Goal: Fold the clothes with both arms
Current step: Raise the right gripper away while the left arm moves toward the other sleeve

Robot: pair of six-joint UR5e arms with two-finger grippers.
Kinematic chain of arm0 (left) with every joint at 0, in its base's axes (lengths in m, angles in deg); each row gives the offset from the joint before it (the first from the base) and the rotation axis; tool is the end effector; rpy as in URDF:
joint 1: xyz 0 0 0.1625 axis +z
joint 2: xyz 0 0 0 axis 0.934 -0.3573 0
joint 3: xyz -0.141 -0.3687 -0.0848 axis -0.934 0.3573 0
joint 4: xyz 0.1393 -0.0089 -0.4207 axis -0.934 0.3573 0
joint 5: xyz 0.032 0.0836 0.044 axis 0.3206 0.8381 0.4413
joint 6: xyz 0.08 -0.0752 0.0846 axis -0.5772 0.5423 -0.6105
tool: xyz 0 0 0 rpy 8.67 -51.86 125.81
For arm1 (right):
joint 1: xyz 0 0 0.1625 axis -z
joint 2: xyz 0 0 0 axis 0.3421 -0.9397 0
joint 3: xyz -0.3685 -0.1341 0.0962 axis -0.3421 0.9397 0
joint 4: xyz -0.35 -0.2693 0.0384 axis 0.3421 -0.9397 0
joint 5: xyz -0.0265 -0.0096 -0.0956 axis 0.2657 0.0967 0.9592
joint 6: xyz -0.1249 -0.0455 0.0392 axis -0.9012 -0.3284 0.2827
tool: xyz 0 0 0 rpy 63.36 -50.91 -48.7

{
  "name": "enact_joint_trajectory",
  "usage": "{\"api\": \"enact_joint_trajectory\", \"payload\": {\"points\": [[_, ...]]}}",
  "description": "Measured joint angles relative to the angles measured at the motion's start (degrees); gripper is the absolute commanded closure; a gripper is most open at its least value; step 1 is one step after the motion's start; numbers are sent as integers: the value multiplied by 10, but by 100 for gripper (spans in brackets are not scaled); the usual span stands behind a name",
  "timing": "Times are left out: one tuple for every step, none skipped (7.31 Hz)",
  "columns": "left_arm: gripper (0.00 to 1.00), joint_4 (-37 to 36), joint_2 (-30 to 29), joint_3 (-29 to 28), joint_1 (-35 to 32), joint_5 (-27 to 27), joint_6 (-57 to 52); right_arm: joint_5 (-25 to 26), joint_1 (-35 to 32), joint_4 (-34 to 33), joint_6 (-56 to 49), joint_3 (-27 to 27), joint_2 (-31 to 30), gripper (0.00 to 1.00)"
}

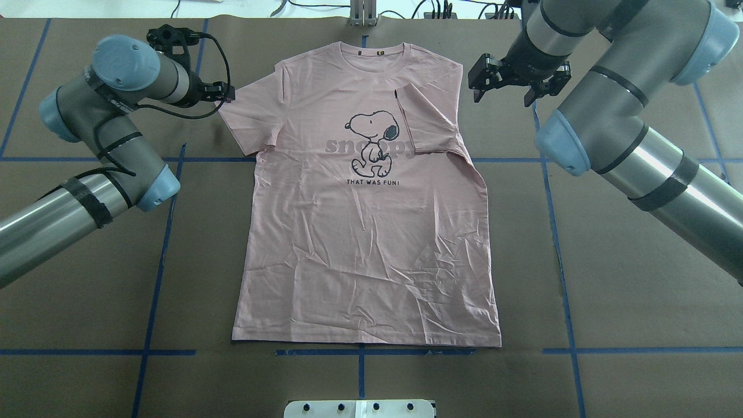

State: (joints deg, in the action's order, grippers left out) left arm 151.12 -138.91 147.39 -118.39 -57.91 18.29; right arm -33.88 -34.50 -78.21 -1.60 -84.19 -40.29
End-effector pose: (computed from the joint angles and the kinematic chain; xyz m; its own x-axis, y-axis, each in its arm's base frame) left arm 0.4568 -0.6963 0.4151 0.6852 -0.0189 -0.7282 0.3458 0.8883 0.3023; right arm -0.3707 -0.6162 0.2512 0.6437 0.0304 0.7647 -0.0994 0.9941 0.0441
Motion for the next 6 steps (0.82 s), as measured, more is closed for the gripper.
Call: {"api": "enact_joint_trajectory", "payload": {"points": [[2,10,-12,-24,6,11,-1,0,-1,11,0,0,-5,0],[5,23,-22,-45,9,18,-2,-1,-2,16,0,0,-7,0],[11,34,-27,-60,10,20,-3,-1,-3,18,0,0,-7,0],[23,39,-30,-68,10,21,-3,-1,-4,19,1,0,-7,0],[42,41,-31,-72,11,22,-4,-1,-5,19,2,0,-7,0],[66,41,-31,-75,11,22,-4,-2,-6,19,3,0,-7,0]]}}
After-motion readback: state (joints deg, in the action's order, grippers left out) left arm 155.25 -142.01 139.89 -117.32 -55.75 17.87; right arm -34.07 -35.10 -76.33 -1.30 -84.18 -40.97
